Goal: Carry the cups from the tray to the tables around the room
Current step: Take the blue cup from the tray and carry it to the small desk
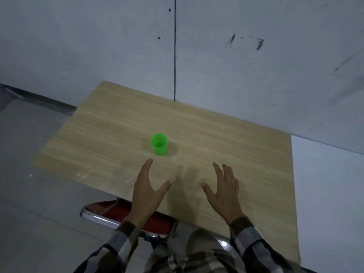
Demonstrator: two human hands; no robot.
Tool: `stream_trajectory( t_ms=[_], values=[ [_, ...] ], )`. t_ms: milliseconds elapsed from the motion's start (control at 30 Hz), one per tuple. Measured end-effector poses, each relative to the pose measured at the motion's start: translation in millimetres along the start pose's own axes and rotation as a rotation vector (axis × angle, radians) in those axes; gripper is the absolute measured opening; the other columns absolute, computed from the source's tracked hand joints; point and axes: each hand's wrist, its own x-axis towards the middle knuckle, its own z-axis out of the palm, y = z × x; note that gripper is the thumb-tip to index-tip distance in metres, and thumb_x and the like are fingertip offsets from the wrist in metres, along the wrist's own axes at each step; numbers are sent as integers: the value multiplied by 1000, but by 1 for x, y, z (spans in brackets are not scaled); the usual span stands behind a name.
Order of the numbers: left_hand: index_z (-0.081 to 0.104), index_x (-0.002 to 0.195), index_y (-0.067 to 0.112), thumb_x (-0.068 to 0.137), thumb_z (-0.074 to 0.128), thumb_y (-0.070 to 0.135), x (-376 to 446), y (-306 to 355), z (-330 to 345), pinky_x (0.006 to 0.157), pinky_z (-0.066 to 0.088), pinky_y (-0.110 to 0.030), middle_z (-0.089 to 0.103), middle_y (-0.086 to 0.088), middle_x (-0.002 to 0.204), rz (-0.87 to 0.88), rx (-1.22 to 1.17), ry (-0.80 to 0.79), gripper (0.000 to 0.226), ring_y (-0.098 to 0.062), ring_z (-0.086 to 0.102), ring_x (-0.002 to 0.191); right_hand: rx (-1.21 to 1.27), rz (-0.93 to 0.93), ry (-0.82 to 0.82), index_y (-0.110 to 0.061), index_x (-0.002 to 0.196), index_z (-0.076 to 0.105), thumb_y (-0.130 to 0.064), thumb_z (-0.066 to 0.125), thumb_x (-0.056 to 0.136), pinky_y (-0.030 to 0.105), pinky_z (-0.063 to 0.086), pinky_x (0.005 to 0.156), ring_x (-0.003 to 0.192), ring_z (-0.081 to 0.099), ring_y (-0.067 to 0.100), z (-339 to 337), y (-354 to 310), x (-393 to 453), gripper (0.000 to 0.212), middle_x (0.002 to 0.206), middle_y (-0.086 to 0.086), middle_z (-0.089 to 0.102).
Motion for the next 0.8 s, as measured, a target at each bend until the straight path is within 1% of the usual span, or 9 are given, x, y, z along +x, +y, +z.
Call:
stream_trajectory(
  t_ms=[133, 200, 300, 367, 500, 567, 667, 733, 800],
  values=[
    [34, 166, 32, 85, 85, 53, -46, 20, 26, 120, 32, -26, 42, 18, 168, 18, -51, 69, 98, 2, 36, 151, 17, -63, 8, -36, 161, 16, -57, 54, 97, 58, 2, 125, 159, -6, 19, -27, 27, -6, 76, 172, 3, 6],
    [33, 166, 34, 84, 84, 56, -69, 32, 48, 118, 33, -25, 44, 19, 167, 10, -72, 95, 99, 4, 38, 150, 23, -79, 12, -35, 161, 16, -56, 54, 97, 58, 2, 125, 159, -6, 20, -44, 48, -12, 77, 172, 3, 6],
    [35, 165, 35, 80, 81, 61, -105, 52, 96, 124, 37, -37, 46, 19, 166, -21, -81, 123, 100, -4, 42, 152, 42, -95, 6, -35, 161, 14, -54, 54, 98, 57, 0, 125, 159, -8, 20, -75, 95, -30, 78, 172, 3, 4],
    [34, 165, 36, 81, 82, 60, -130, 70, 134, 125, 38, -44, 46, 19, 165, -25, -95, 107, 99, -5, 43, 152, 57, -96, 4, -35, 162, 12, -54, 53, 98, 57, -2, 125, 158, -8, 19, -98, 128, -47, 78, 172, 3, 3],
    [33, 165, 40, 80, 80, 62, -181, 108, 199, 122, 37, -35, 46, 25, 163, 1, -129, 46, 100, 0, 42, 150, 63, -79, 10, -35, 162, 13, -56, 53, 97, 57, -2, 125, 158, -6, 20, -143, 186, -82, 79, 172, 4, 5],
    [35, 165, 39, 80, 79, 61, -203, 122, 219, 119, 36, -31, 46, 24, 163, 33, -118, 40, 98, 2, 43, 150, 51, -90, 19, -36, 161, 13, -58, 52, 96, 57, -1, 125, 158, -6, 21, -162, 207, -97, 79, 172, 4, 6],
    [42, 163, 34, 80, 79, 59, -234, 134, 233, 121, 38, -33, 47, 20, 164, 45, -89, 70, 94, -1, 43, 149, 58, -108, 30, -37, 160, 14, -60, 50, 95, 56, -2, 124, 159, -6, 20, -183, 235, -117, 78, 172, 2, 7],
    [46, 161, 31, 82, 77, 58, -255, 141, 238, 116, 38, -26, 47, 21, 163, 69, -59, 84, 90, -2, 43, 149, 58, -120, 36, -37, 160, 15, -59, 51, 95, 56, -2, 124, 159, -5, 21, -196, 252, -130, 78, 172, 3, 7],
    [48, 160, 29, 83, 76, 56, -278, 146, 245, 111, 35, -19, 47, 20, 163, 83, -44, 101, 87, -1, 43, 149, 55, -130, 39, -36, 160, 16, -59, 52, 96, 57, -2, 125, 159, -6, 21, -207, 269, -145, 77, 172, 3, 7]
  ],
)
